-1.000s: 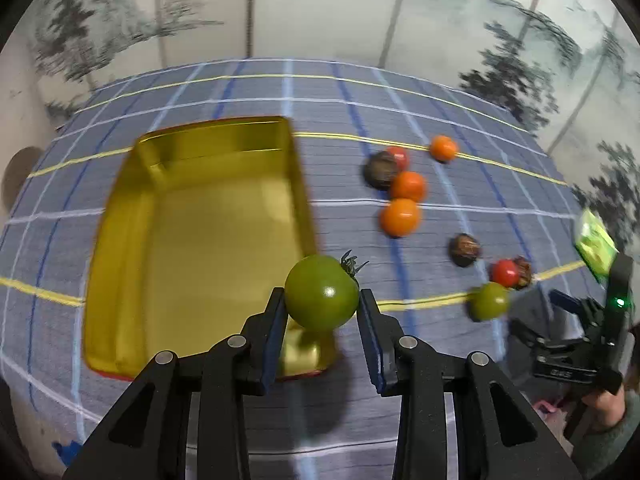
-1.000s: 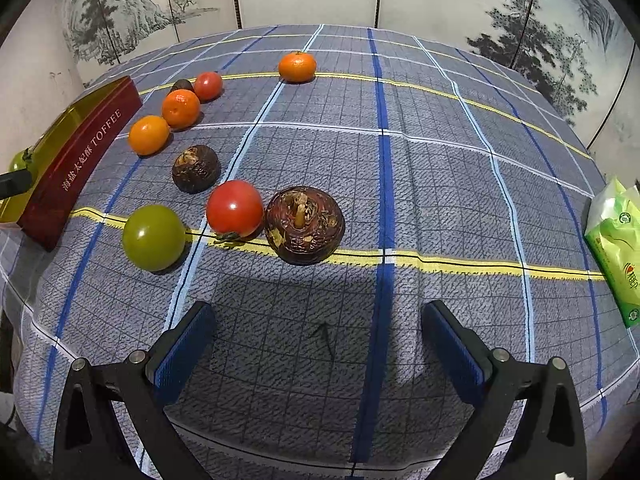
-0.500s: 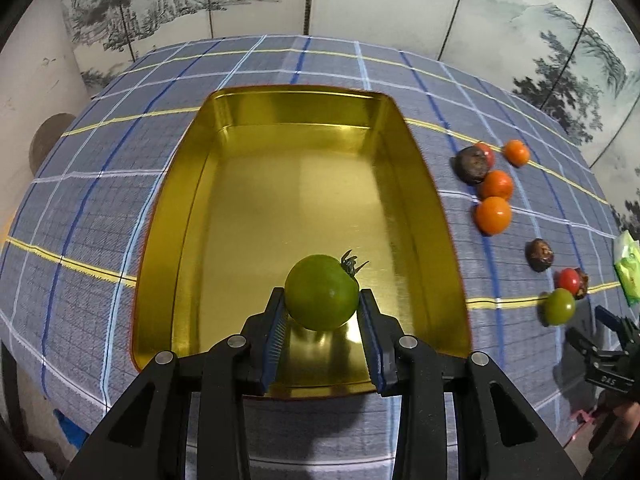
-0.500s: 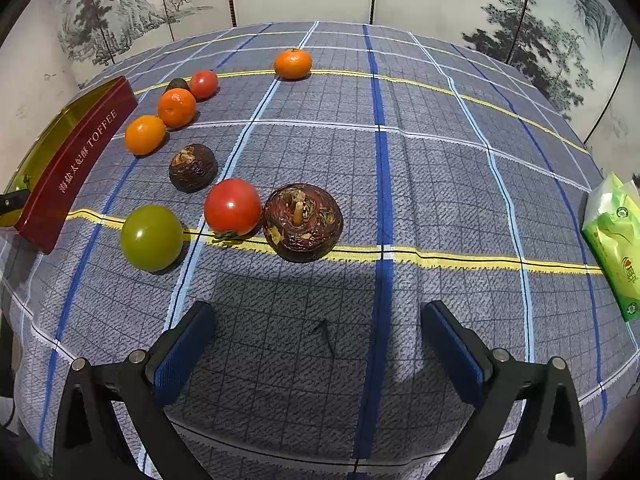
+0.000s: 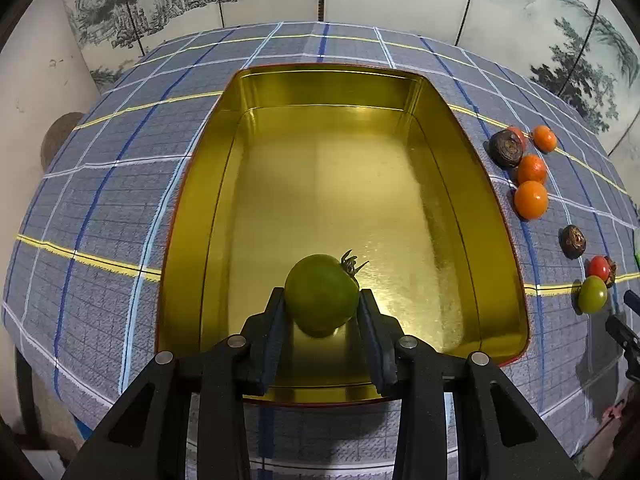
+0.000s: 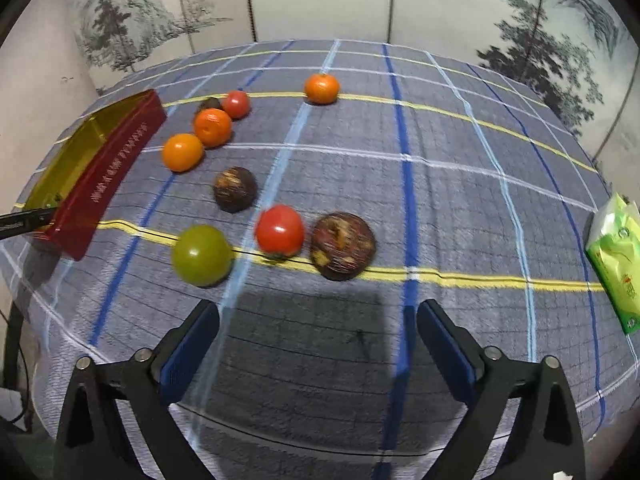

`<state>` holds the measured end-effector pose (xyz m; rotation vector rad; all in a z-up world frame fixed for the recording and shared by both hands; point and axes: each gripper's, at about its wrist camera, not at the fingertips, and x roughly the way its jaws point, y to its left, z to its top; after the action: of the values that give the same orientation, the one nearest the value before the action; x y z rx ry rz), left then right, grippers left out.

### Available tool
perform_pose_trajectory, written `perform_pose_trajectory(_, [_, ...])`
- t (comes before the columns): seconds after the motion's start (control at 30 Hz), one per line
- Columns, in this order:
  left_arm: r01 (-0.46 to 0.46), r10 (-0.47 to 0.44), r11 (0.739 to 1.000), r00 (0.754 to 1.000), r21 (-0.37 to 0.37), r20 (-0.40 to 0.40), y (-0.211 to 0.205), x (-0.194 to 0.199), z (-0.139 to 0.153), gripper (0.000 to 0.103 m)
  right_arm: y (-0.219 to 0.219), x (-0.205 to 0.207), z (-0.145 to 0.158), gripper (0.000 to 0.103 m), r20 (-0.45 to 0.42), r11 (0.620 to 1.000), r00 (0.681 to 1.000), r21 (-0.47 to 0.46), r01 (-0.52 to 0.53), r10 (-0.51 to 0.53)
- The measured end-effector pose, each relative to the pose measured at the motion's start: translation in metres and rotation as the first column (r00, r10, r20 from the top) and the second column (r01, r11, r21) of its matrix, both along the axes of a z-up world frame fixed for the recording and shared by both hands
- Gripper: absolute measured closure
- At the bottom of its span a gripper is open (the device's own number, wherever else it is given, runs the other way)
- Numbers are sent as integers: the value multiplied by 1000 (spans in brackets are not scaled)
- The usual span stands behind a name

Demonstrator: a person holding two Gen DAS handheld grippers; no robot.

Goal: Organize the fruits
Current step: 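Carry the green tomato over the tin with left while right grasps smaller green tomato, then lower the green tomato into the tin and open the left gripper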

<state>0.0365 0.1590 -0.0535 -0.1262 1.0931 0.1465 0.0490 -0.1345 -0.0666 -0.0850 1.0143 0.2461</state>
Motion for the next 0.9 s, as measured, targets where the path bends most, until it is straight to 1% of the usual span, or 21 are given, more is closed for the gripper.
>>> perform_pose_trajectory(0.1, [3, -3, 1000, 1000, 12, -9, 3, 0, 0, 66, 13, -1, 6, 11, 14, 999, 999, 7, -51, 51])
perform_pose_trajectory(0.17, [10, -9, 1000, 1000, 15, -12, 4, 0, 0, 66, 21, -2, 9, 17, 21, 997, 997, 7, -80, 79])
perform_pose_trajectory(0.2, [10, -10, 1000, 1000, 16, -13, 4, 0, 0, 66, 25, -1, 9, 23, 22, 996, 996, 9, -91, 91])
perform_pose_trajectory(0.3, [7, -7, 1000, 1000, 20, -15, 7, -1, 0, 66, 36, 3, 9, 30, 10, 992, 992, 30, -126, 126])
perform_pose_trajectory(0.37, [-3, 3, 1000, 1000, 7, -17, 12, -3, 0, 66, 41, 4, 8, 33, 6, 991, 991, 29, -134, 134])
perform_pose_trajectory(0.43, [-5, 5, 1000, 1000, 21, -17, 14, -4, 0, 66, 46, 6, 7, 36, 0, 989, 989, 30, -145, 145])
perform_pose_trajectory(0.63, [-3, 4, 999, 1000, 36, -18, 18, -7, 0, 66, 58, 12, 4, 37, -6, 986, 986, 34, -165, 165])
perform_pose_trajectory(0.73, [-4, 5, 999, 1000, 42, -21, 20, -8, 1, 66, 62, 15, 3, 40, -1, 985, 985, 18, -170, 170])
perform_pose_trajectory(0.77, [-5, 5, 999, 1000, 43, -23, 20, -9, 1, 66, 63, 16, 3, 43, -3, 985, 985, 16, -173, 173])
perform_pose_trajectory(0.8, [-5, 6, 999, 1000, 43, -24, 20, -8, 1, 66, 64, 18, 2, 48, -7, 984, 984, 17, -175, 175])
perform_pose_trajectory(0.87, [-9, 10, 999, 1000, 44, -27, 20, -8, 1, 66, 65, 20, -1, 54, -20, 984, 984, 23, -178, 178])
perform_pose_trajectory(0.9, [-10, 11, 999, 1000, 45, -28, 20, -7, 1, 66, 66, 20, -3, 54, -27, 983, 983, 27, -180, 181])
